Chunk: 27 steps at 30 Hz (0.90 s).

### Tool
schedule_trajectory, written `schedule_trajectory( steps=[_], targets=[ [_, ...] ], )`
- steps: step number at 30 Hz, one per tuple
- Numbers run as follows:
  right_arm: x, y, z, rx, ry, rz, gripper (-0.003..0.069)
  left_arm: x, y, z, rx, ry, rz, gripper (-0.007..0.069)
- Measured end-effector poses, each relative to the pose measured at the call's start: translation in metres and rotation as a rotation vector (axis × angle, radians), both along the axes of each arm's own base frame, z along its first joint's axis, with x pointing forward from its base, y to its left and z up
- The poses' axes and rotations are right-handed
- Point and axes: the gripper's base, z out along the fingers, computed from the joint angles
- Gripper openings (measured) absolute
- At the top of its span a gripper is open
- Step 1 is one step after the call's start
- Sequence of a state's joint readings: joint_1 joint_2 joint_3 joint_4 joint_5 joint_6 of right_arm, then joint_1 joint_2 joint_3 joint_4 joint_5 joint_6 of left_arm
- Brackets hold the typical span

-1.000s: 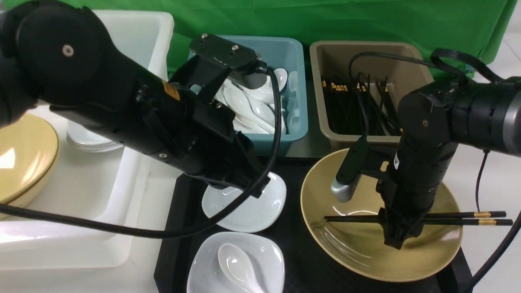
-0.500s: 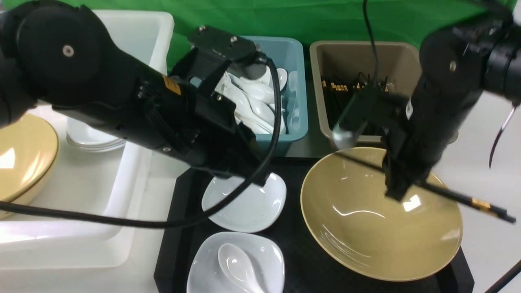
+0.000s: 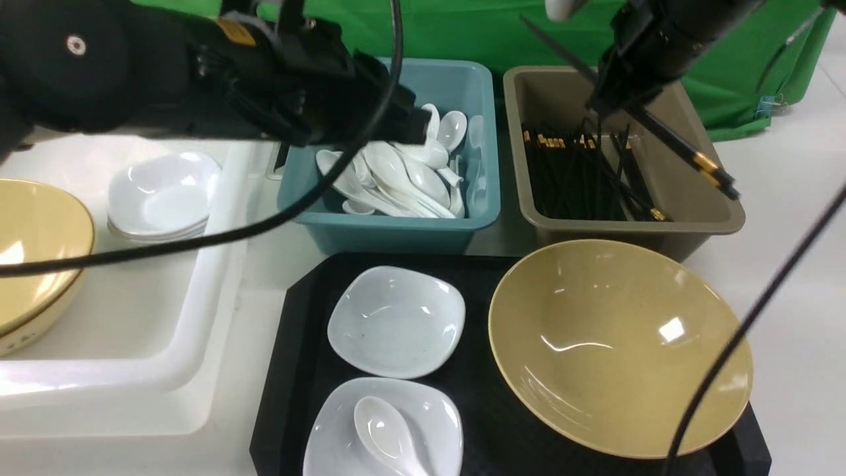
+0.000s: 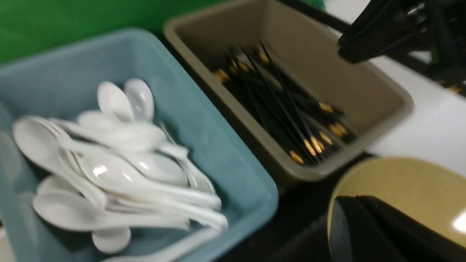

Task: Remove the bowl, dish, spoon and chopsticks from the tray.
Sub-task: Use the right arm to put the chopsticks into the small storage box on the right, then use the left arm to grab the soup spoon in the middle

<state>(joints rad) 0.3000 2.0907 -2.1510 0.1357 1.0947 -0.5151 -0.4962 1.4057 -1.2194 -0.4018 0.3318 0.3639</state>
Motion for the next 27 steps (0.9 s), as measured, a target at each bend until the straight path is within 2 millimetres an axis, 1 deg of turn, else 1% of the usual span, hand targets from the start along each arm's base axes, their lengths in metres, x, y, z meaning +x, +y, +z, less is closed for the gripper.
schedule_trajectory(
  steps=[2,4,5,7,8,10,11,14,16,18,19,20,21,22,23,24,25,26,27],
  targets=[
    [0.021,-0.006,-0.003,0.054,-0.038,-0.028,0.0018,0.004,-0.001,-0.001,-0.016,-0.012,0.014,-0.0006],
    [0.042,-0.010,-0.017,0.097,-0.061,-0.068,0.0018,0.009,-0.003,-0.006,-0.022,-0.007,0.023,-0.0006],
    [0.044,-0.010,-0.019,0.102,-0.064,-0.072,0.0018,0.010,-0.004,-0.008,-0.021,-0.004,0.024,-0.0006],
    [0.066,-0.015,-0.037,0.149,-0.113,-0.131,0.0018,0.016,-0.007,-0.018,-0.010,0.025,0.024,-0.0006],
    [0.068,-0.015,-0.038,0.156,-0.119,-0.139,0.0018,0.017,-0.008,-0.019,-0.008,0.029,0.024,-0.0006],
    [0.075,-0.017,-0.050,0.176,-0.113,-0.175,0.0018,0.018,-0.009,-0.023,0.001,0.046,0.020,-0.0006],
    [0.079,-0.019,-0.059,0.188,-0.098,-0.209,0.0020,0.018,-0.010,-0.026,0.009,0.062,0.014,-0.0006],
    [0.084,-0.021,-0.075,0.202,-0.052,-0.276,0.0055,0.017,-0.010,-0.028,0.020,0.086,0.003,-0.0006],
    [0.084,-0.023,-0.083,0.198,-0.013,-0.309,0.0127,0.016,-0.010,-0.029,0.028,0.104,-0.006,-0.0006],
    [0.083,-0.025,-0.086,0.181,0.015,-0.323,0.0220,0.014,-0.010,-0.031,0.039,0.127,-0.017,-0.0006],
    [0.083,-0.025,-0.087,0.179,0.018,-0.329,0.0243,0.014,-0.010,-0.032,0.042,0.132,-0.020,-0.0006],
    [0.081,-0.027,-0.087,0.167,0.039,-0.358,0.0337,0.012,-0.011,-0.034,0.050,0.162,-0.030,-0.0006],
    [0.080,-0.029,-0.086,0.164,0.050,-0.382,0.0394,0.011,-0.011,-0.034,0.051,0.176,-0.033,-0.0006],
    [0.078,-0.031,-0.084,0.150,0.053,-0.397,0.0425,0.010,-0.011,-0.035,0.054,0.197,-0.039,-0.0006],
    [0.074,-0.033,-0.080,0.129,0.082,-0.418,0.0476,0.008,-0.011,-0.035,0.062,0.225,-0.052,-0.0006],
    [0.072,-0.034,-0.078,0.118,0.093,-0.424,0.0489,0.007,-0.012,-0.035,0.064,0.233,-0.056,-0.0006],
    [0.063,-0.039,-0.067,0.074,0.121,-0.439,0.0513,0.005,-0.012,-0.032,0.071,0.264,-0.072,-0.0006],
    [0.056,-0.043,-0.054,0.058,0.124,-0.456,0.0505,0.004,-0.013,-0.027,0.072,0.285,-0.084,-0.0006],
    [0.054,-0.043,-0.052,0.056,0.129,-0.461,0.0496,0.004,-0.013,-0.026,0.072,0.288,-0.086,-0.0006]
  ],
)
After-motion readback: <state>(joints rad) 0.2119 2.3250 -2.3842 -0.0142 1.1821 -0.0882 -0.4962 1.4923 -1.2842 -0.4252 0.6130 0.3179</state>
